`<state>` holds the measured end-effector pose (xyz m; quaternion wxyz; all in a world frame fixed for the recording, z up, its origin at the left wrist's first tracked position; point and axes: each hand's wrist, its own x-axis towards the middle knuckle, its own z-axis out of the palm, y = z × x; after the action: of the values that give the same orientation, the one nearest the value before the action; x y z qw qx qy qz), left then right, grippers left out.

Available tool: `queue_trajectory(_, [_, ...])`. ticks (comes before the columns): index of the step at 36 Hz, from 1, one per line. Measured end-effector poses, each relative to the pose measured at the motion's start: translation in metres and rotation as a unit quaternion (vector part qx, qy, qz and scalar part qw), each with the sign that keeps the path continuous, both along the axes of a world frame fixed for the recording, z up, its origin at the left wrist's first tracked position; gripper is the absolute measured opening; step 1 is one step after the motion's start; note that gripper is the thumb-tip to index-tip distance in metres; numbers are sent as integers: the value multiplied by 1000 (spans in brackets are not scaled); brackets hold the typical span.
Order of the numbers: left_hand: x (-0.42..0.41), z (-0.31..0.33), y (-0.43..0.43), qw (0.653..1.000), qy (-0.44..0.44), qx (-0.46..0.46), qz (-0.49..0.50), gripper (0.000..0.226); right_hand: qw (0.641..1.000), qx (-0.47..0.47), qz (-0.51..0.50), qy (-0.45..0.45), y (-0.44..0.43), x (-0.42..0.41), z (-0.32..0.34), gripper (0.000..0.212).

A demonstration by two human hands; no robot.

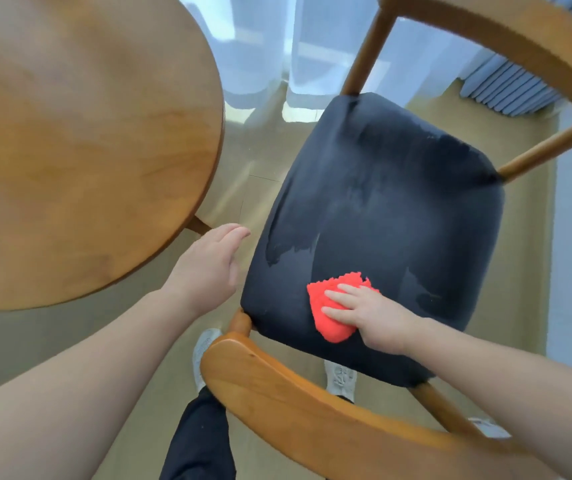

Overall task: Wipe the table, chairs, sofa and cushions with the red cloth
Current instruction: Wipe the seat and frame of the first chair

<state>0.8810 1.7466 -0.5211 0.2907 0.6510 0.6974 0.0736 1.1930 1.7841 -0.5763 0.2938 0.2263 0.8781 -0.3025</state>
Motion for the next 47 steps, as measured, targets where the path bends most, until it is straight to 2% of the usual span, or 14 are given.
queue_trajectory(6, [-1,59,-30,983,-2,45,177,41,991,39,117,48,36,-23,29,69])
queue_trajectory(9, [24,82,-49,973,7,46,226,37,980,64,173,70,46,-45,40,64])
queue_trajectory(16, [93,85,-77,942,37,-9,333,32,969,86,196,119,54,-108,32,58])
queue_trajectory(20, [107,76,-80,892,88,-10,443,27,965,96,203,135,47,-142,14,59])
queue_trajectory(22, [108,73,-80,856,87,14,509,30,967,95,199,130,39,-154,4,58])
queue_trajectory(24, [109,71,-82,835,80,24,544,33,966,94,213,109,28,-160,-3,58])
queue_trajectory(27, [108,69,-85,831,75,30,551,34,967,108,206,106,12,-160,-11,52])
queue_trajectory(31, [107,66,-83,842,83,26,532,33,959,107,216,149,-5,-134,-12,41])
queue_trajectory(34, [108,66,-85,849,89,26,521,31,945,72,274,164,-15,-95,-12,41])
queue_trajectory(38, [108,68,-85,861,94,39,499,29,912,29,372,171,-24,-12,-12,23])
queue_trajectory(40, [106,69,-84,866,96,46,489,29,908,10,397,134,-23,17,-10,29])
queue_trajectory(43, [107,70,-85,871,101,36,479,29,895,-14,438,88,-14,17,-5,38])
queue_trajectory(45, [107,70,-86,874,104,40,473,30,883,4,455,115,-2,5,3,41])
queue_trajectory(47, [106,69,-85,876,109,44,467,29,889,31,428,157,17,-7,11,46])
